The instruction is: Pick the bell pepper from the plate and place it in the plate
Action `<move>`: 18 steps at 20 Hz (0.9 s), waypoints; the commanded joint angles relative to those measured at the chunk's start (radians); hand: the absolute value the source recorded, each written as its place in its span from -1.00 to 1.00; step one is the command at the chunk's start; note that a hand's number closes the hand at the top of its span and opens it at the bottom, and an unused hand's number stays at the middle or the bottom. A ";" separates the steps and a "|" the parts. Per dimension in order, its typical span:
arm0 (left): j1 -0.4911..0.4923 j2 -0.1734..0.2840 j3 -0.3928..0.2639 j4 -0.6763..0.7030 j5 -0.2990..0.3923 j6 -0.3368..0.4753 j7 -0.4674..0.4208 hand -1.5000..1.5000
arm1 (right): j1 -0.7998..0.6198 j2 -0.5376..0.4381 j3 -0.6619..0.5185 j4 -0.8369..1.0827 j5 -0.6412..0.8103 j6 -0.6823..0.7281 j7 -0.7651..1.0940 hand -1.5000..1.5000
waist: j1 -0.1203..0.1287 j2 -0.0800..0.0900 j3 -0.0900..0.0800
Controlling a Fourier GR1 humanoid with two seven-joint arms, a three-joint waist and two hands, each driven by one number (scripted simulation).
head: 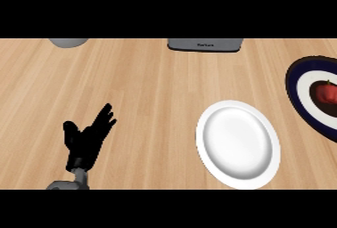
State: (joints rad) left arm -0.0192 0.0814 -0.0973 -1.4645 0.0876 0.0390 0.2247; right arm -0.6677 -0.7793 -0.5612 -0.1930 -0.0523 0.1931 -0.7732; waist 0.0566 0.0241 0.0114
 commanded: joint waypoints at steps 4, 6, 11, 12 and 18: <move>-0.023 -0.002 0.009 0.026 0.003 0.004 0.027 0.00 | 0.083 -0.086 -0.029 0.048 -0.037 0.317 -0.013 -1.00 | -0.024 -0.001 -0.002; 0.031 -0.002 0.009 0.043 -0.008 0.007 -0.013 0.00 | 0.140 -0.113 -0.023 0.032 -0.033 0.402 -0.052 -1.00 | -0.031 -0.002 -0.002; 0.025 -0.004 0.006 0.036 -0.011 0.011 0.002 0.00 | 0.199 -0.114 0.015 -0.015 -0.004 0.476 -0.079 -1.00 | -0.032 -0.005 -0.002; 0.011 0.000 0.018 0.035 -0.006 0.009 -0.014 0.00 | 0.246 -0.114 0.022 -0.026 0.004 0.480 -0.121 -1.00 | -0.040 -0.005 -0.001; 0.039 -0.013 0.016 0.027 -0.002 0.019 -0.008 0.00 | 0.364 -0.098 0.059 -0.076 0.039 0.439 -0.217 -1.00 | -0.046 -0.008 0.000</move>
State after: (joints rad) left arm 0.0138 0.0815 -0.0789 -1.4691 0.0934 0.0414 0.2040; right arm -0.3753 -0.8739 -0.5226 -0.2599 -0.0340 0.4763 -0.8096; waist 0.0185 0.0121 0.0138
